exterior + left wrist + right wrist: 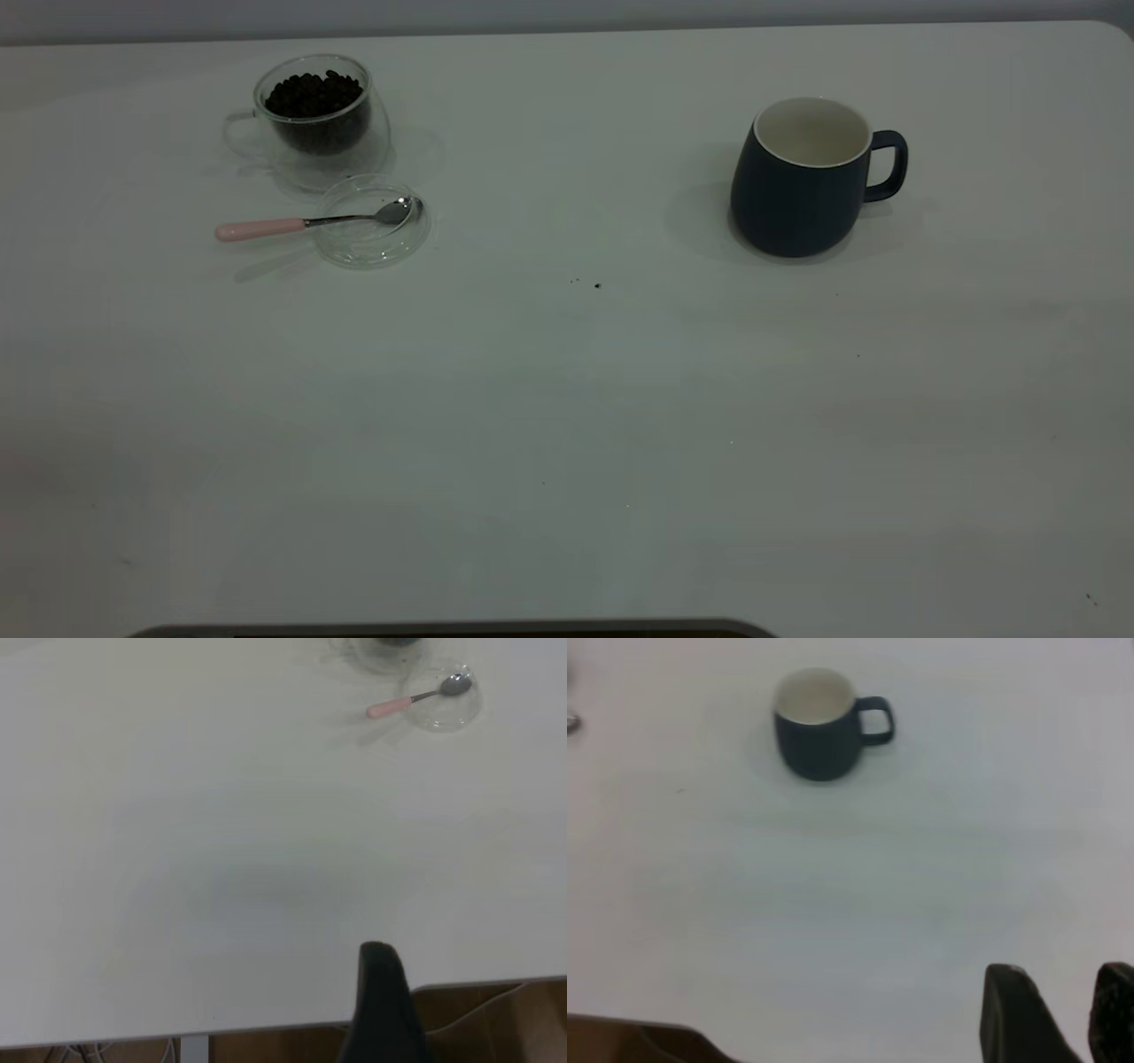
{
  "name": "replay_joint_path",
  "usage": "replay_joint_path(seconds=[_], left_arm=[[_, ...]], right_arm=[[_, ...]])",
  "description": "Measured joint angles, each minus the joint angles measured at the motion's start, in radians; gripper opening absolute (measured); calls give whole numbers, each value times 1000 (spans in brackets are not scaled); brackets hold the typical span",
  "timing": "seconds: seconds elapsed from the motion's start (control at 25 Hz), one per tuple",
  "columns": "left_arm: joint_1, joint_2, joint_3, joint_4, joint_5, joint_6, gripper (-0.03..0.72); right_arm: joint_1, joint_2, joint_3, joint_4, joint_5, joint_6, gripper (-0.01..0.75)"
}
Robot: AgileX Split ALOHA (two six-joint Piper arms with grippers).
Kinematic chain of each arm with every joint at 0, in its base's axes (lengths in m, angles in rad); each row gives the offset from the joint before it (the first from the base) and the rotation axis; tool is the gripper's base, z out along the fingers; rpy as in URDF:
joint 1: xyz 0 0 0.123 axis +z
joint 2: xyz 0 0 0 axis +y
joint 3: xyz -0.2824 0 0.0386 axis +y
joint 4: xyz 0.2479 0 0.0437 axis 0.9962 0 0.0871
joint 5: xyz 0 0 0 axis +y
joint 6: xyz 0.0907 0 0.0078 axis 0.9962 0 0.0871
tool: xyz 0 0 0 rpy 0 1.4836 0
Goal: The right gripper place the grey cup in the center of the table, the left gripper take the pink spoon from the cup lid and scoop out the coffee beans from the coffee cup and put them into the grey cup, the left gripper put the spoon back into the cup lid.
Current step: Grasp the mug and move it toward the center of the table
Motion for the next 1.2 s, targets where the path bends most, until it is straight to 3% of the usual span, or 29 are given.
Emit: replay_joint_path(seconds=[0.16,0.52,0.72,1.2], left_arm=[[0,0,0,0,0,0,573],[0,0,0,0,0,0,573],[0,0,0,0,0,0,573],[0,0,0,0,0,1,573]], right_arm=[[0,54,-8,12,-22,-28,263],[0,516,-41,91,-382,-310,548],[0,884,-148,100,-532,-461,574],[0,1519,-491,213,-589,-782,569]])
